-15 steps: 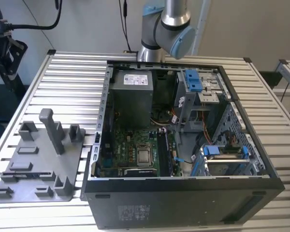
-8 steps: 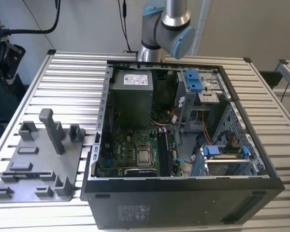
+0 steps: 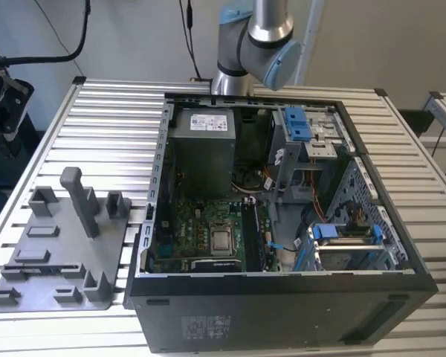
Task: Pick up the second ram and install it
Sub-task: 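Reach for the second ram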
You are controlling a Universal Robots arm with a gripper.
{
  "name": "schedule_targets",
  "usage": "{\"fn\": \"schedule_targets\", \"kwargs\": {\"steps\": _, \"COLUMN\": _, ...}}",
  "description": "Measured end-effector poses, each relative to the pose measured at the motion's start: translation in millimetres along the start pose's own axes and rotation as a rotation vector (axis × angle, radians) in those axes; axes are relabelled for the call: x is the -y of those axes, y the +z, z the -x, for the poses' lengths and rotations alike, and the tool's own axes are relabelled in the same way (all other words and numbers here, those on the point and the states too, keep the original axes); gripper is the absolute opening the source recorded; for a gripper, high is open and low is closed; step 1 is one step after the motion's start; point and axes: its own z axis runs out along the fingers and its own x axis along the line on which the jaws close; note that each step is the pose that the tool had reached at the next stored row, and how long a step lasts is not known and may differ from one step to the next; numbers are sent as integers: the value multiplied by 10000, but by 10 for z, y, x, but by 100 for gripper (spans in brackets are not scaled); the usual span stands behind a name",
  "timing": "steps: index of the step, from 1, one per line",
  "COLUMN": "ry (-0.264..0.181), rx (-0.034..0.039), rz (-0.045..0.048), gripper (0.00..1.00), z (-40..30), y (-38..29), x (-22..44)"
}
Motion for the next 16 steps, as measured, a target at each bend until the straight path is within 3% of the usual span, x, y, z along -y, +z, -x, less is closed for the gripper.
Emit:
{"fn": "schedule_targets", "kwargs": {"steps": 9, "ry": -3, "rx": 0, "rz": 0, "gripper": 11, "z": 3, "y": 23, "x": 251}}
{"fn": "schedule_targets", "kwargs": {"steps": 16, "ry": -42, "rx": 21, "rz": -3, "gripper": 11, "z": 3, "y": 31, "x": 303}}
